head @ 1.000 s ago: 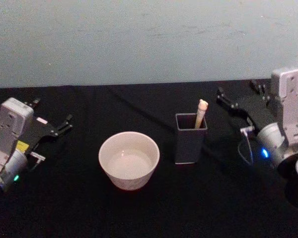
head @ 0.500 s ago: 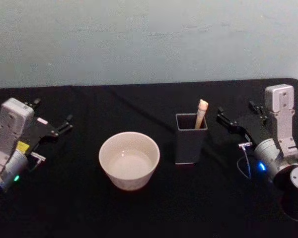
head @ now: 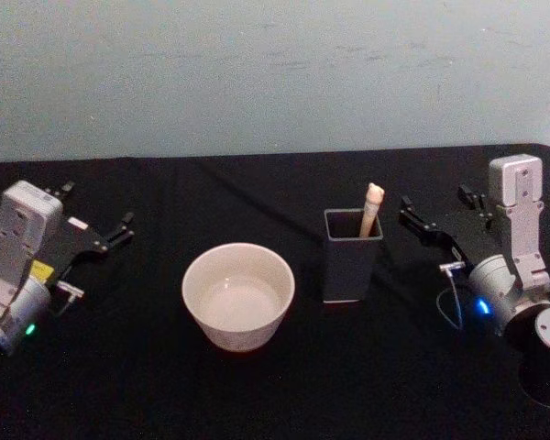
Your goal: Pick up the stirring spoon with one hand, stir inside the cup, then place it back in its original position.
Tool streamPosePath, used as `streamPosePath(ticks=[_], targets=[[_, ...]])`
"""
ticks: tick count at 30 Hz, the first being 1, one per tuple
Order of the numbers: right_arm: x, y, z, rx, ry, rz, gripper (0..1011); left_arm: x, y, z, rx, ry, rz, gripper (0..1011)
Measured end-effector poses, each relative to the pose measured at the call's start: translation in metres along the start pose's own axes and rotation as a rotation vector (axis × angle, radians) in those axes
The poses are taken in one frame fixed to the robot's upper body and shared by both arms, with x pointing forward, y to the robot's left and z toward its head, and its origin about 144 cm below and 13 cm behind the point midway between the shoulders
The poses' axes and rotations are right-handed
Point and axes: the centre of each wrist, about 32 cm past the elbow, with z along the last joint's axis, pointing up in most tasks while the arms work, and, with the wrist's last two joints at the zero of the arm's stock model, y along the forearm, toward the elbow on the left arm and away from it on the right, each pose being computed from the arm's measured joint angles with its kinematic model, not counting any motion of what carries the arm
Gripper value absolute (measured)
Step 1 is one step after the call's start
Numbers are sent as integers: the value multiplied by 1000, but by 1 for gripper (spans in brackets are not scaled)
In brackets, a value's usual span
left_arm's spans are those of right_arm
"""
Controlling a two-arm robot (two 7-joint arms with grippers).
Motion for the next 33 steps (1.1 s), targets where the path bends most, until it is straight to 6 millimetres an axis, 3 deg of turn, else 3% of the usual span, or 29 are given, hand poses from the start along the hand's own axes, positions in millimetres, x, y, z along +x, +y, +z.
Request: streamPosePath(ticks=[33], targets=[[0,0,1,4,-3,1,1003,0,0,0,0,0,0,1001]])
